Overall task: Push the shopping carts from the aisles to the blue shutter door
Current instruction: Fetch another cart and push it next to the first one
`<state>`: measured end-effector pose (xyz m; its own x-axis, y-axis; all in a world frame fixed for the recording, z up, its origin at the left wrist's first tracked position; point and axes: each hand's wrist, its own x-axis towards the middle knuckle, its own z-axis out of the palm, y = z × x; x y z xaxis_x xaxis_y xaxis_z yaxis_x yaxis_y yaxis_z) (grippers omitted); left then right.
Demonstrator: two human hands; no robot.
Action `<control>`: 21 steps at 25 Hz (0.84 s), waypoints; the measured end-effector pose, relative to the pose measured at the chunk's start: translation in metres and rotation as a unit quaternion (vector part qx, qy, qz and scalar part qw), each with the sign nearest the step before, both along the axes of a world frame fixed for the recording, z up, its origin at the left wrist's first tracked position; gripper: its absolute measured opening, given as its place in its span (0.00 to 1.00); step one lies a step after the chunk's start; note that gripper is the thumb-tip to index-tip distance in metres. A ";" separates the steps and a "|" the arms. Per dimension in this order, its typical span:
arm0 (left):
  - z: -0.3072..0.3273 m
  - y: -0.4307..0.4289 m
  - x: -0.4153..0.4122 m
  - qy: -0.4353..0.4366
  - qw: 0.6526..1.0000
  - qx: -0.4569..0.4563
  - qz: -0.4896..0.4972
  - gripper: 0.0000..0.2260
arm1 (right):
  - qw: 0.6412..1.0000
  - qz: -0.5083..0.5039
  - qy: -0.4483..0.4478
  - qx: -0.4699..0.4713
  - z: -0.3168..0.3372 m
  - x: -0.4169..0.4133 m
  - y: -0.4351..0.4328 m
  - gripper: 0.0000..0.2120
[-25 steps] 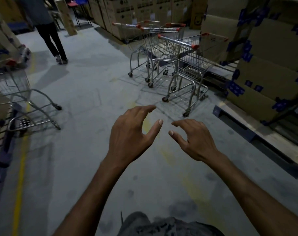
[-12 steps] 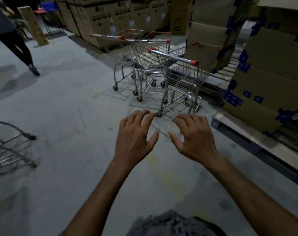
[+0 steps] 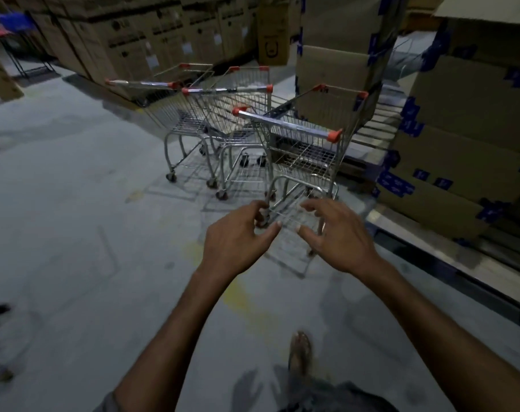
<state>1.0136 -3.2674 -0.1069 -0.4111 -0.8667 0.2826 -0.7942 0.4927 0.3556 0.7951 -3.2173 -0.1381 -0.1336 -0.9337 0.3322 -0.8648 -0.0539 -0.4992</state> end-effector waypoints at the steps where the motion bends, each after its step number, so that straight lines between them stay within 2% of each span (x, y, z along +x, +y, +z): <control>1: -0.001 -0.025 -0.008 -0.008 1.000 -0.017 -0.010 0.23 | 1.000 0.000 0.006 0.011 -0.001 -0.009 -0.022 0.22; 4: -0.007 -0.101 -0.035 -0.037 0.996 -0.072 -0.041 0.22 | 0.999 -0.028 0.029 0.011 0.000 -0.034 -0.092 0.24; 8: -0.012 -0.191 -0.070 -0.083 0.988 -0.116 -0.059 0.28 | 0.997 -0.031 0.066 -0.034 0.005 -0.059 -0.177 0.24; 11: -0.013 -0.245 -0.090 -0.057 0.992 -0.096 -0.051 0.31 | 0.995 -0.046 0.085 -0.015 0.007 -0.074 -0.229 0.26; 15: -0.026 -0.331 -0.111 -0.065 0.991 -0.066 -0.096 0.31 | 0.993 -0.068 0.092 0.002 -0.002 -0.092 -0.294 0.27; 21: -0.061 -0.468 -0.141 -0.086 0.979 -0.026 -0.183 0.34 | 0.979 -0.111 0.119 0.124 -0.033 -0.107 -0.392 0.36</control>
<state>0.8724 -3.7358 -0.1680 -0.7373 -0.6381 0.2219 -0.6066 0.7699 0.1983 0.6876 -3.6093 -0.1715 -0.2892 -0.9461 0.1459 -0.9346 0.2461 -0.2570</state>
